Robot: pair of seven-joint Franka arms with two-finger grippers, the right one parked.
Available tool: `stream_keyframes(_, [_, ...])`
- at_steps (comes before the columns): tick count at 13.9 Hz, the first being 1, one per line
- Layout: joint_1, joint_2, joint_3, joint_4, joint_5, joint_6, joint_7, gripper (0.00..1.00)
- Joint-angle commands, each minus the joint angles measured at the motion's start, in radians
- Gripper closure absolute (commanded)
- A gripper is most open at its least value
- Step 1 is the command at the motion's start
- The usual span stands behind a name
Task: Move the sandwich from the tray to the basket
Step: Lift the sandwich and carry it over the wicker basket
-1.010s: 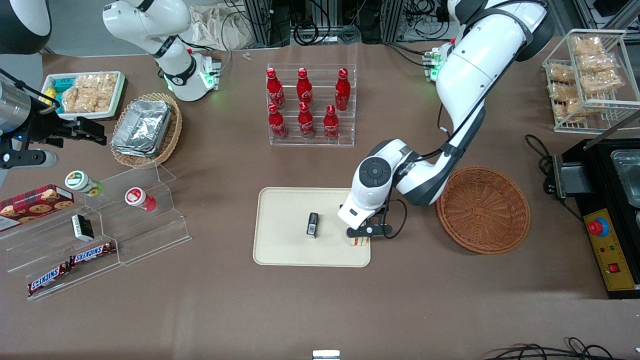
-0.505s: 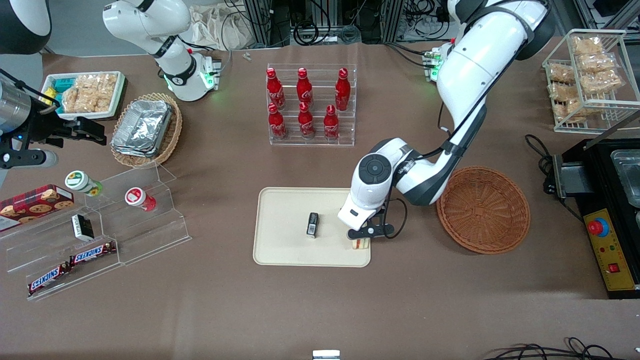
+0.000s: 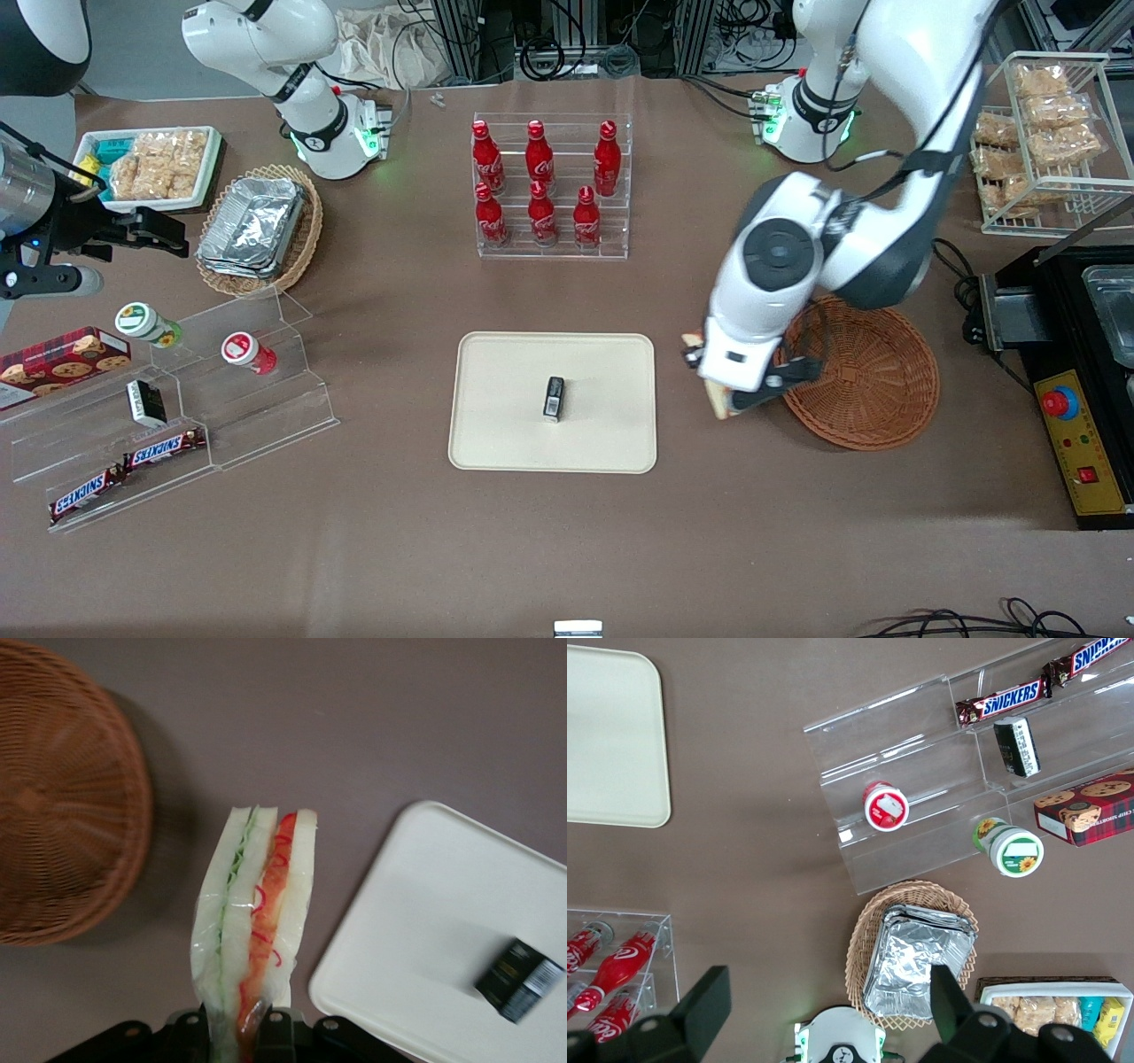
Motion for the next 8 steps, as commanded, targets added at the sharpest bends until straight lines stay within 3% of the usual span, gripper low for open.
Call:
stream_keyframes(1, [0.110,-0.089,-0.007,-0.138,-0.029,0.011,-0.013,1.00])
stream_keyframes(8, [0.316,-0.144,-0.002,-0.287,-0.029,0.046,-0.014,1.00])
